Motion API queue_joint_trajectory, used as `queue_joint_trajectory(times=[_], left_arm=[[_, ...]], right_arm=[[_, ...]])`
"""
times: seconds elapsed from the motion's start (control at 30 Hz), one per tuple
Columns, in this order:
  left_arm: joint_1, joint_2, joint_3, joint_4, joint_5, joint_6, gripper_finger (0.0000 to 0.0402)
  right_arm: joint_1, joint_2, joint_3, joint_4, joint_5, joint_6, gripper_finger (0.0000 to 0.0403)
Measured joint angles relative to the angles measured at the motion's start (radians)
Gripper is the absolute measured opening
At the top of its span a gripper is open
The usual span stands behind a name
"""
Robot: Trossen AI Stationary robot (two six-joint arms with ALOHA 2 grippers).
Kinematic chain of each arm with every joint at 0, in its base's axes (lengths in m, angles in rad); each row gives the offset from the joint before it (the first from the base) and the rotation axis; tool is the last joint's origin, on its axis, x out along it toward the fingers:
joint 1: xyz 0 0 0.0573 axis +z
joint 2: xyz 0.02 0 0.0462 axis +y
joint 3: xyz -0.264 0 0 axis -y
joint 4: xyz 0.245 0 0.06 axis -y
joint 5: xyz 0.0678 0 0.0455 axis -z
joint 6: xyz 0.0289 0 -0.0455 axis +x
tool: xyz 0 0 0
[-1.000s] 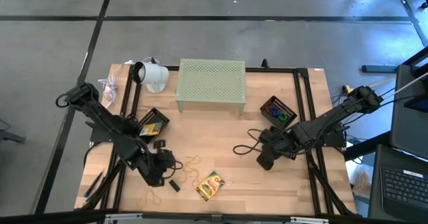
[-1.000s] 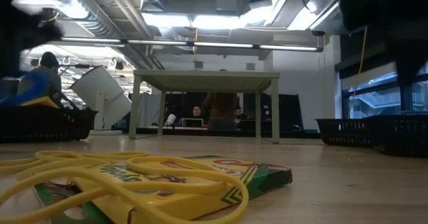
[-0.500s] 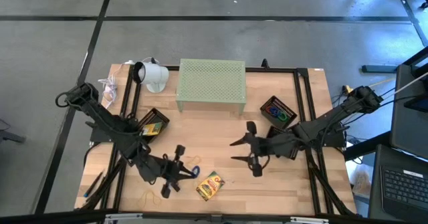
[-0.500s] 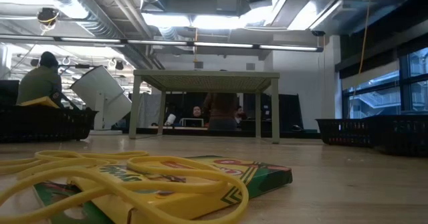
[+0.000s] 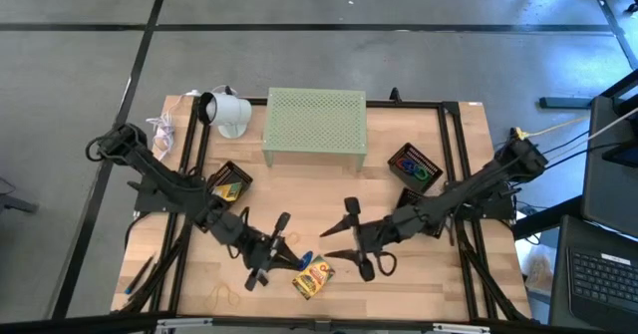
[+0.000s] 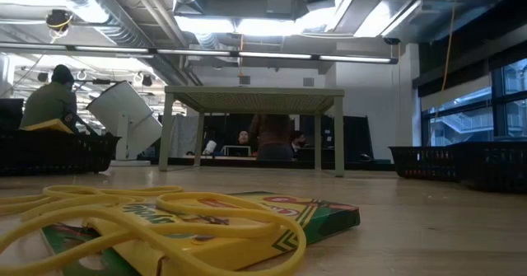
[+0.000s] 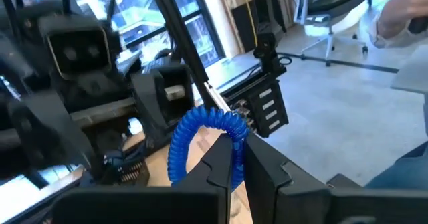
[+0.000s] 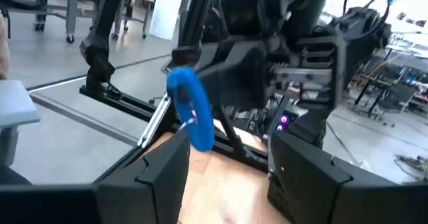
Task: Pick & Place Office Desk Supplies
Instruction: Put the blue spring keychain into the top black bin
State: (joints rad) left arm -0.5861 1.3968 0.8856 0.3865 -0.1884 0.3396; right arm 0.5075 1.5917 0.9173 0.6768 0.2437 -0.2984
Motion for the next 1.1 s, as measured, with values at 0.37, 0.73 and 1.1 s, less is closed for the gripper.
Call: queue_joint_trajectory(times=[0.37,0.73,1.1], left_arm=[[0.08,0.0,0.0,0.015,0.086,0.05,0.0017],[0.129,0.0,0.0,0.051,0.086,0.093,0.0017],[0.131,0.0,0.0,0.06,0.105,0.092,0.0019]], right_arm=[[-0.069,0.069,0.0,0.117,-0.202,0.163,0.0212],[-0.077,0.087,0.0,0.169,-0.232,0.205,0.021],[-0.077,0.087,0.0,0.168,-0.225,0.213,0.0106]])
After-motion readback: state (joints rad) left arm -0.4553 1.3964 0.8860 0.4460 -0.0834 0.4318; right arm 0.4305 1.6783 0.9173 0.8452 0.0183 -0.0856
